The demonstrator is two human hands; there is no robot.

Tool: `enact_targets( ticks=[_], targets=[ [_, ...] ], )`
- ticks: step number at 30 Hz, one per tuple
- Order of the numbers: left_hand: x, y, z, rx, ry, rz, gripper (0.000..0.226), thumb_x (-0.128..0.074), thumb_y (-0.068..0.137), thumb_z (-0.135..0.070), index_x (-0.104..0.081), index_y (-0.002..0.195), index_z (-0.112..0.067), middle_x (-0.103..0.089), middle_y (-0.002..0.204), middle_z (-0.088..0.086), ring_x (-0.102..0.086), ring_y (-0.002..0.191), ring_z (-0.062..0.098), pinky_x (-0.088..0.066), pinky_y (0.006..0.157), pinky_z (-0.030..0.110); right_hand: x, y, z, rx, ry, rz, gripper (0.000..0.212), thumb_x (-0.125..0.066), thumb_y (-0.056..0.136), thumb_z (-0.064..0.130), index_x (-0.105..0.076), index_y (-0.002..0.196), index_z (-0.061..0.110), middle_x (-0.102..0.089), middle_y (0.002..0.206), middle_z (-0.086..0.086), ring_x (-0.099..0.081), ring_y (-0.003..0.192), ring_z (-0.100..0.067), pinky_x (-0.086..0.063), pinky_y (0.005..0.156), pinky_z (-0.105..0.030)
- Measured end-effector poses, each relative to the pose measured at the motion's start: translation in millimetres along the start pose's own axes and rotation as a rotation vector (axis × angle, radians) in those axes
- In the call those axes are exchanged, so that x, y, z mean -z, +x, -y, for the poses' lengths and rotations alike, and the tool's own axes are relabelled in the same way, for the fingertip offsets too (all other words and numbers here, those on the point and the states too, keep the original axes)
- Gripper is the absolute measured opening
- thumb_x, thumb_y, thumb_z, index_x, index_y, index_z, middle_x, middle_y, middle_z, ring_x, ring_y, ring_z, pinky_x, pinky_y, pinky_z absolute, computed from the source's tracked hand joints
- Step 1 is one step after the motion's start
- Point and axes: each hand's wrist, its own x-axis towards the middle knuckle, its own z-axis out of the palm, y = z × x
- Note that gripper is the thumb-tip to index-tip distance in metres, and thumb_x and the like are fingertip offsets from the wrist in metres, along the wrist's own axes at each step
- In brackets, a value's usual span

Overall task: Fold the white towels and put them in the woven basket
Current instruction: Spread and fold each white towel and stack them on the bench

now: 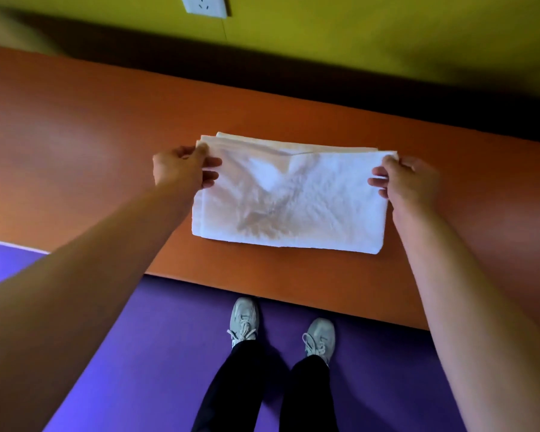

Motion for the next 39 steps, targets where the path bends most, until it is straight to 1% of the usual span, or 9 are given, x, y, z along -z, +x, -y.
enact_targets(
  ticks=[5, 9, 13, 17, 20, 24, 30, 36, 39],
  targets=[
    [-13.8, 34.6, 1.0, -0.022, 0.003, -0.039, 0.020, -0.061, 0.101, -0.028, -0.062, 0.109, -0.010, -0.078, 0.079, 0.003, -0.072, 0.060, 0.015, -0.056, 0.056, 0.025, -15.4, 30.5, -4.7, 0.038, -0.046, -0.016, 0.008, -0.061, 0.100, 0.022, -0.065, 0.103, 0.015, -0.074, 0.080, 0.002, -0.072, 0.060, -0.008, -0.049, 0.048, -0.020],
    [-22.5, 45.1, 15.9, -0.057, 0.042, 0.037, 0.046, -0.062, 0.100, -0.024, -0.046, 0.142, -0.017, -0.072, 0.110, 0.000, -0.074, 0.082, 0.014, -0.060, 0.072, 0.030, -22.5, 49.3, -17.6, 0.010, -0.177, -0.096, 0.025, -0.067, 0.091, 0.016, -0.064, 0.116, 0.014, -0.072, 0.097, -0.001, -0.069, 0.073, -0.012, -0.058, 0.066, -0.032],
    [-25.2, 10.5, 44.7, -0.533, 0.563, 0.117, 0.042, -0.060, 0.099, -0.026, -0.049, 0.140, -0.027, -0.060, 0.133, -0.004, -0.064, 0.098, 0.018, -0.053, 0.079, 0.034, -9.9, 40.0, -45.0, 0.060, -0.513, -0.127, 0.038, -0.068, 0.089, 0.030, -0.056, 0.121, 0.013, -0.064, 0.113, -0.004, -0.065, 0.098, -0.027, -0.053, 0.079, -0.036],
    [-44.5, -40.5, 89.3, -0.907, 1.025, 0.355, 0.038, -0.054, 0.100, -0.034, -0.055, 0.137, -0.030, -0.051, 0.147, 0.002, -0.052, 0.123, 0.030, -0.044, 0.100, 0.044, -4.7, 18.9, -66.3, -0.009, -0.605, -0.039, 0.050, -0.064, 0.088, 0.052, -0.053, 0.116, 0.012, -0.063, 0.112, -0.005, -0.064, 0.092, -0.029, -0.053, 0.073, -0.040],
    [-48.1, -54.6, 121.9, -0.869, 1.223, 0.376, 0.052, -0.052, 0.099, -0.045, -0.039, 0.149, -0.040, -0.029, 0.163, -0.001, -0.033, 0.145, 0.029, -0.030, 0.114, 0.046, -0.9, 12.4, -65.2, -0.081, -0.512, 0.055, 0.050, -0.070, 0.089, 0.047, -0.056, 0.120, 0.010, -0.066, 0.107, -0.004, -0.065, 0.086, -0.025, -0.048, 0.062, -0.032],
    [-42.8, -54.9, 125.7, -0.854, 1.224, 0.423, 0.058, -0.044, 0.099, -0.043, -0.029, 0.155, -0.040, -0.017, 0.168, 0.000, -0.020, 0.152, 0.030, -0.021, 0.121, 0.047, 11.8, 4.5, -60.0, -0.138, -0.335, 0.237, 0.032, -0.073, 0.090, 0.034, -0.066, 0.116, 0.016, -0.071, 0.105, 0.002, -0.069, 0.095, -0.023, -0.052, 0.068, -0.031],
    [-4.6, -42.0, 104.7, -0.503, 1.200, 0.095, 0.053, -0.051, 0.097, -0.039, -0.038, 0.148, -0.039, -0.025, 0.162, 0.009, -0.023, 0.148, 0.038, -0.025, 0.116, 0.057, 16.1, -37.1, -39.2, 0.133, -0.281, 0.225, 0.015, -0.066, 0.096, 0.020, -0.061, 0.109, 0.026, -0.068, 0.097, 0.011, -0.069, 0.088, -0.011, -0.051, 0.061, -0.022],
    [33.4, -33.3, 113.5, -0.367, 0.814, 0.239, 0.054, -0.063, 0.096, -0.022, -0.048, 0.144, -0.039, -0.042, 0.145, 0.006, -0.041, 0.131, 0.033, -0.034, 0.109, 0.042, -56.4, -86.8, 17.8, 0.291, -0.256, 0.231, 0.023, -0.069, 0.093, 0.021, -0.064, 0.115, 0.019, -0.064, 0.092, 0.013, -0.062, 0.077, 0.001, -0.041, 0.056, -0.006],
    [44.8, -26.9, 111.7, -0.305, 0.626, 0.239, 0.050, -0.059, 0.098, -0.019, -0.048, 0.143, -0.037, -0.052, 0.135, -0.002, -0.049, 0.122, 0.023, -0.041, 0.104, 0.037, -110.0, -111.4, 35.3, 0.332, -0.316, 0.256, 0.023, -0.067, 0.092, 0.024, -0.064, 0.115, 0.019, -0.064, 0.090, 0.012, -0.062, 0.077, -0.010, -0.042, 0.056, -0.012]
  ],
)
